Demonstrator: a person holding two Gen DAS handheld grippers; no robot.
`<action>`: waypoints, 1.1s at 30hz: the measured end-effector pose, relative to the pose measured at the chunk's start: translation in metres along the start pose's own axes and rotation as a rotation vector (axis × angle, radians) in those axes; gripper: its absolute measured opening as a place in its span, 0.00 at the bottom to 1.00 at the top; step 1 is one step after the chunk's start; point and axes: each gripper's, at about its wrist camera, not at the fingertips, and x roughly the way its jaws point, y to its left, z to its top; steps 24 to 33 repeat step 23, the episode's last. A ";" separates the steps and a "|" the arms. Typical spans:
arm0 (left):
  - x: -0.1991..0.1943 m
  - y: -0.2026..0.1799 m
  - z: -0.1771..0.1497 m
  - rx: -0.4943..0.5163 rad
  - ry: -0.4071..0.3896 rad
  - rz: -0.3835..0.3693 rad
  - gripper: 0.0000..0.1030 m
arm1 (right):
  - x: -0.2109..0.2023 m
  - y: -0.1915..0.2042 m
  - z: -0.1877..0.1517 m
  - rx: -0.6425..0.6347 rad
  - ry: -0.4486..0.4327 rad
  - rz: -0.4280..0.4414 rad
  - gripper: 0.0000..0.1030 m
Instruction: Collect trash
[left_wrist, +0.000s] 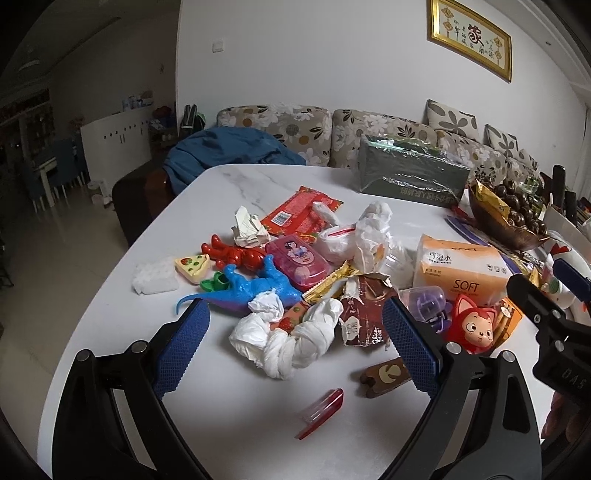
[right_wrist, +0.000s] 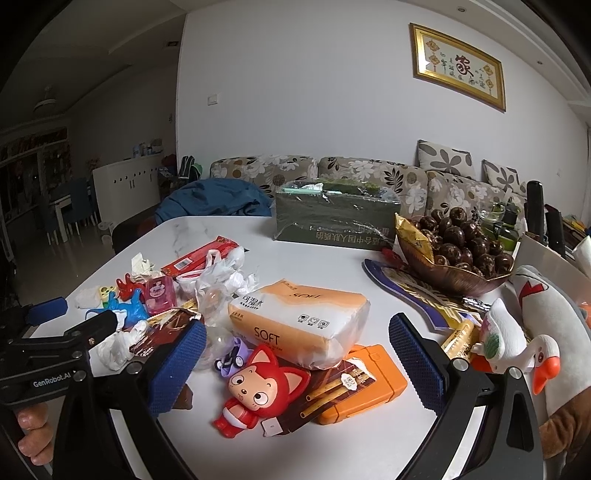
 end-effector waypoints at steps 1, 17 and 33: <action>0.000 0.000 0.000 0.001 -0.003 0.006 0.89 | 0.000 -0.001 0.000 0.004 0.001 -0.001 0.95; 0.000 0.002 0.000 -0.008 0.008 0.036 0.89 | 0.003 -0.004 -0.001 0.025 0.013 0.002 0.95; -0.001 0.002 0.000 -0.003 0.006 0.029 0.89 | 0.004 -0.005 -0.001 0.023 0.013 0.001 0.95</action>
